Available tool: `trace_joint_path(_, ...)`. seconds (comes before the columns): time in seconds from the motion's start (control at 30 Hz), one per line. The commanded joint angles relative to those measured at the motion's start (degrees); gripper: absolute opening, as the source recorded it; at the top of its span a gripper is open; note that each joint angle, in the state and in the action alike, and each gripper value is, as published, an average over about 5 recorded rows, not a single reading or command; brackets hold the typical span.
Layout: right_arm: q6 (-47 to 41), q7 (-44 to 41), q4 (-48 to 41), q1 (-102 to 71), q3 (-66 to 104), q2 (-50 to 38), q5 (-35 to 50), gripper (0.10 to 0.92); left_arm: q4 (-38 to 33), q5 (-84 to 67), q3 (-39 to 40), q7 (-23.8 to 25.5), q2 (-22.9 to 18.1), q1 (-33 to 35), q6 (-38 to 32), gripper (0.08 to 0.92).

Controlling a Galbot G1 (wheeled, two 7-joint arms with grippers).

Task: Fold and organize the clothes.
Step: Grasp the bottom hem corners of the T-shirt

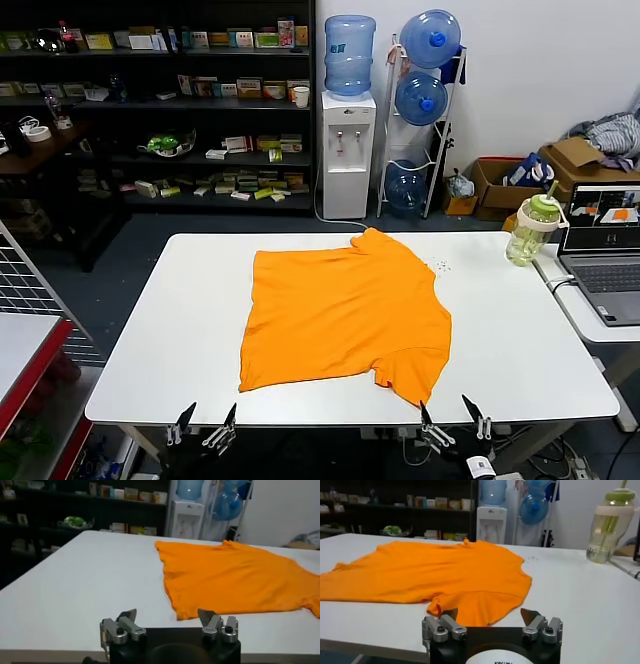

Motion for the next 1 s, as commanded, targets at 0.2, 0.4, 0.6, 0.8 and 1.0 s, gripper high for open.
trace_joint_path(0.2,-2.19,1.84,-9.82,8.20,-4.45,2.31,-2.50,0.823,9.43,-1.45,4.98,-0.59,-1.45,-11.82,1.88,0.823)
trace_joint_path(0.4,-2.08,1.97,-10.74,8.83,-4.73,2.82,-3.15,0.790,9.73,-1.34,5.54,-0.58,-1.53,-12.43,2.30,0.822)
trace_joint_path(0.6,-1.41,2.03,-10.47,8.25,-4.92,3.11,-4.00,0.628,10.87,-0.93,6.21,-0.56,-2.04,-13.14,2.32,0.723)
trace_joint_path(0.8,-0.90,2.09,-9.27,7.06,-4.89,3.00,-4.49,0.454,11.37,-0.49,6.81,-0.73,-2.49,-13.25,2.56,0.550)
trace_joint_path(1.0,-0.25,2.46,-7.24,5.65,-4.76,2.77,-4.26,0.281,10.78,-0.39,6.96,-0.96,-2.44,-12.82,2.61,0.377)
